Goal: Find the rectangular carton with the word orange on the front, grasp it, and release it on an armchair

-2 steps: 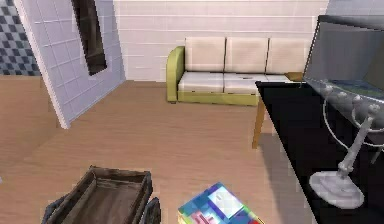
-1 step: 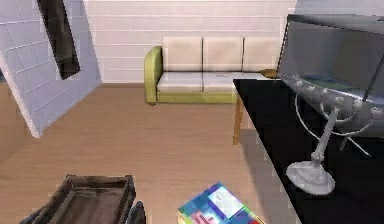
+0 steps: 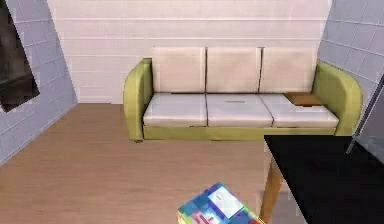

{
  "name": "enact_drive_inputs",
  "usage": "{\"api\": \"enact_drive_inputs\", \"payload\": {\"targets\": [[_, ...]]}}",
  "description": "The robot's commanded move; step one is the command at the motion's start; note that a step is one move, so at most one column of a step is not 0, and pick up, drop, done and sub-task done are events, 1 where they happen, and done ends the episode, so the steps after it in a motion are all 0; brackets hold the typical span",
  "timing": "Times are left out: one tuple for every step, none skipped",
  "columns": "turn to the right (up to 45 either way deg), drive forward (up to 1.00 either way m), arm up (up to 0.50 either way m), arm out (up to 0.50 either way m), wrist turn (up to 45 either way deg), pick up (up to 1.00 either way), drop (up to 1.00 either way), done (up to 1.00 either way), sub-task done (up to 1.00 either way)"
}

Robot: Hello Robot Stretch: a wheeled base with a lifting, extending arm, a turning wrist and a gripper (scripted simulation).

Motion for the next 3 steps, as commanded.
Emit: {"api": "enact_drive_inputs", "payload": {"targets": [[12.0, 0.00, 0.00, 0.00, 0.0, 0.00, 0.00, 0.00, 0.00], [0.0, 0.05, 0.00, 0.00, 0.0, 0.00, 0.00, 0.00, 0.00], [-42.0, 0.00, 0.00, 0.00, 0.0, 0.00, 0.00, 0.00, 0.00]]}}
